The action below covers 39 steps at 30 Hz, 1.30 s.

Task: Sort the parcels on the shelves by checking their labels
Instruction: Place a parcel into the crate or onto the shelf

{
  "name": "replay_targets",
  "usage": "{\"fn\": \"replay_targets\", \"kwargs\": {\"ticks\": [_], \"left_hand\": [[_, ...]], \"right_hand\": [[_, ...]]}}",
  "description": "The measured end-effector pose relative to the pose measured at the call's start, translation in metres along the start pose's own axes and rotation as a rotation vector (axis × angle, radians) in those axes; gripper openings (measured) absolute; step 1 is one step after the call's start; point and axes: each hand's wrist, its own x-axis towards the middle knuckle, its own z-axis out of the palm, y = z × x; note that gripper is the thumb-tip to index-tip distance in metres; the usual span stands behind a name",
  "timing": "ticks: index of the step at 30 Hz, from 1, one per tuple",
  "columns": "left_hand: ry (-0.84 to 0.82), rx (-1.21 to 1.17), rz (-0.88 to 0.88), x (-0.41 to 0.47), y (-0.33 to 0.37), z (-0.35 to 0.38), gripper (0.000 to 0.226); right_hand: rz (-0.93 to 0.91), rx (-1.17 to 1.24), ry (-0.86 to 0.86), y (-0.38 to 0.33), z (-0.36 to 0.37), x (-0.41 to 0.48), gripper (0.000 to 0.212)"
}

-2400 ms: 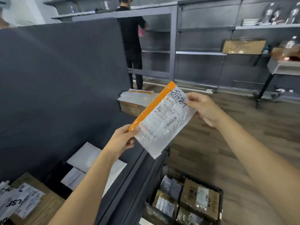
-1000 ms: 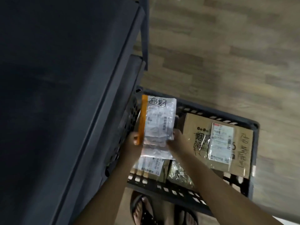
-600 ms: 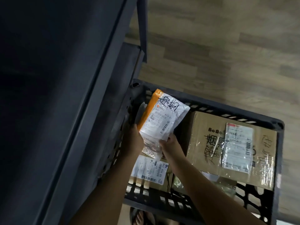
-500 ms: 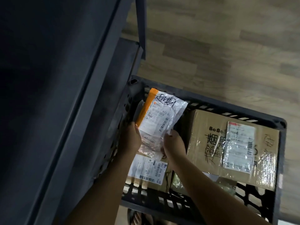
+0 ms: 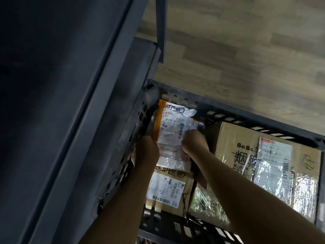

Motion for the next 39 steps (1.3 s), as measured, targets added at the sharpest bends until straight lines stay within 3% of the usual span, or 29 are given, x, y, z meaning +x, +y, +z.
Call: {"fn": "replay_targets", "kwargs": {"ticks": [3, 8, 11, 16, 21, 23, 26, 29, 34, 39], "left_hand": [[-0.025, 0.117, -0.090, 0.002, 0.004, 0.008, 0.027], [-0.026, 0.262, -0.045, 0.011, 0.000, 0.018, 0.025], [-0.013, 0.274, -0.026, 0.027, -0.006, 0.021, 0.024], [-0.099, 0.564, -0.036, 0.042, -0.004, 0.029, 0.028], [-0.108, 0.682, 0.023, 0.041, -0.007, 0.034, 0.028], [-0.040, 0.652, 0.087, 0.034, -0.006, 0.031, 0.027], [0.077, 0.511, 0.210, 0.020, -0.008, 0.024, 0.027], [0.124, 0.368, 0.305, 0.011, -0.006, 0.013, 0.030], [0.094, 0.201, 0.315, -0.016, 0.022, -0.023, 0.030], [0.050, 0.048, 0.157, -0.065, 0.038, -0.064, 0.038]], "right_hand": [[-0.003, -0.092, -0.021, -0.002, 0.000, 0.013, 0.029], [0.027, -0.194, -0.019, -0.001, 0.014, 0.037, 0.019], [0.046, -0.143, -0.036, 0.001, 0.022, 0.045, 0.030], [0.005, -0.263, -0.095, 0.011, 0.037, 0.059, 0.036], [0.007, -0.290, -0.003, 0.008, 0.041, 0.059, 0.023], [-0.014, -0.342, 0.027, 0.004, 0.037, 0.055, 0.027], [-0.054, -0.409, 0.043, 0.000, 0.030, 0.037, 0.054], [-0.205, -0.402, 0.068, -0.010, 0.024, 0.009, 0.065], [-0.255, -0.110, 0.030, -0.025, 0.006, -0.030, 0.058], [-0.205, 0.199, -0.050, -0.023, -0.017, -0.086, 0.058]]}}
